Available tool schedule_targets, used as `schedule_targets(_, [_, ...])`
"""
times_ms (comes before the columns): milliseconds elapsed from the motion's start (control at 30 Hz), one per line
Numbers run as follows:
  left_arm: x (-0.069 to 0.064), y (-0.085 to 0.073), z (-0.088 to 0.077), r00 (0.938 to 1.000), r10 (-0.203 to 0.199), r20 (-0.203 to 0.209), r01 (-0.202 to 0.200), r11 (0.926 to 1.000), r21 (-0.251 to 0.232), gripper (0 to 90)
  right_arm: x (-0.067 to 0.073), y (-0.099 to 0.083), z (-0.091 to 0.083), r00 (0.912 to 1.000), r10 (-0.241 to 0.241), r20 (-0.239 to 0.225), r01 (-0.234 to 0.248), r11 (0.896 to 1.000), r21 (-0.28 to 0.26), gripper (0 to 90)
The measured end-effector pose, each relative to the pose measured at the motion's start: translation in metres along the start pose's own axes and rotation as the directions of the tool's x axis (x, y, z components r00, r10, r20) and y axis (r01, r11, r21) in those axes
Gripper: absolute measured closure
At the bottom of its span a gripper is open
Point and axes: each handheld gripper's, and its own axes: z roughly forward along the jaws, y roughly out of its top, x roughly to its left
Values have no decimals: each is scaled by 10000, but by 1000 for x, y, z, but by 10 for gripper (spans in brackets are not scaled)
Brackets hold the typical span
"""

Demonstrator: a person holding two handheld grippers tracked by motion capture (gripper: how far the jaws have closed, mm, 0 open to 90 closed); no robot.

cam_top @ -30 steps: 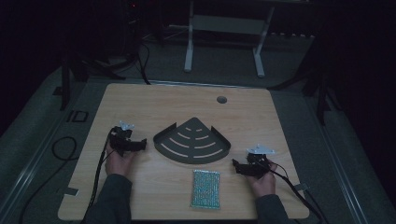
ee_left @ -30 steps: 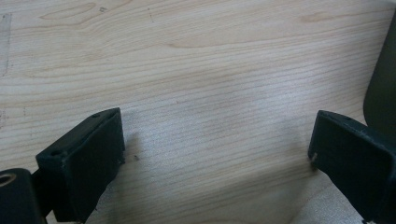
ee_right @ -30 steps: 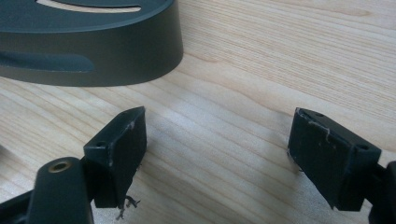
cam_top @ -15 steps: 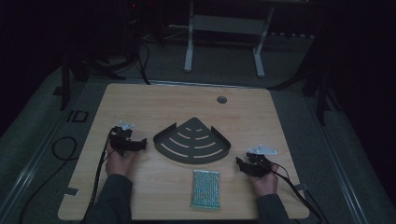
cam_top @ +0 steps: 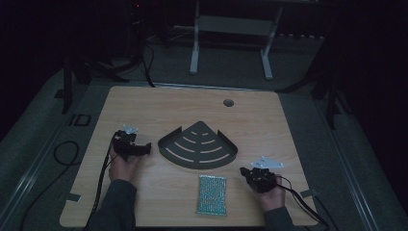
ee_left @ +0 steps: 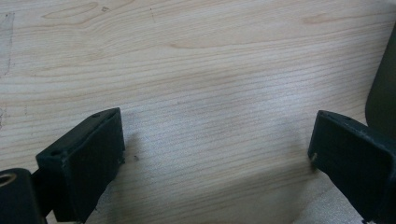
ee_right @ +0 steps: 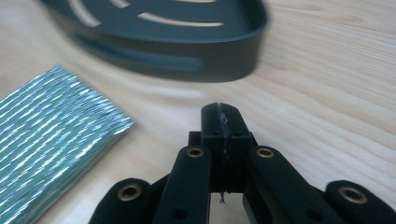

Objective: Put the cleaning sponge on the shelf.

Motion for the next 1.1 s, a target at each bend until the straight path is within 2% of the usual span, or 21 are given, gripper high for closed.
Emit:
schedule_targets(233, [0, 0, 0, 10000, -3, -1, 3, 10000, -1, 41, 30, -3, 4, 9951, -847, -518, 866, 9957, 343, 900])
schedule_targets(400, [0, 0, 0, 10000, 3, 3, -3, 10000, -1, 41, 44, -2, 4, 9897, -1130, -876, 1161, 9928, 311, 900])
schedule_targets(433, [0, 0, 0, 10000, 2, 2, -2, 10000, -2, 41, 50, -2, 5, 9863, -1228, -1102, 1269, 9915, 304, 899])
schedule_targets(533, [0, 0, 0, 10000, -2, 0, 2, 10000, -1, 41, 57, -2, 5, 9819, -1313, -1362, 1364, 9902, 287, 899])
schedule_targets(600, [0, 0, 0, 10000, -3, -1, 3, 10000, -1, 41, 60, -2, 5, 9808, -1352, -1407, 1403, 9897, 270, 899])
schedule_targets(633, [0, 0, 0, 10000, -2, 0, 2, 10000, -2, 41, 64, -3, 5, 9768, -1480, -1548, 1538, 9878, 262, 898])
schedule_targets(733, [0, 0, 0, 10000, -1, 1, 1, 10000, -2, 41, 70, -4, 7, 9724, -1629, -1670, 1704, 9849, 313, 898])
schedule_targets(967, [0, 0, 0, 10000, -5, 0, 5, 10000, -2, 41, 66, -4, 6, 9736, -1633, -1594, 1722, 9841, 437, 899])
schedule_targets(1100, [0, 0, 0, 10000, 1, 3, -1, 10000, -3, 41, 54, -4, 3, 9808, -1510, -1233, 1590, 9856, 579, 898])
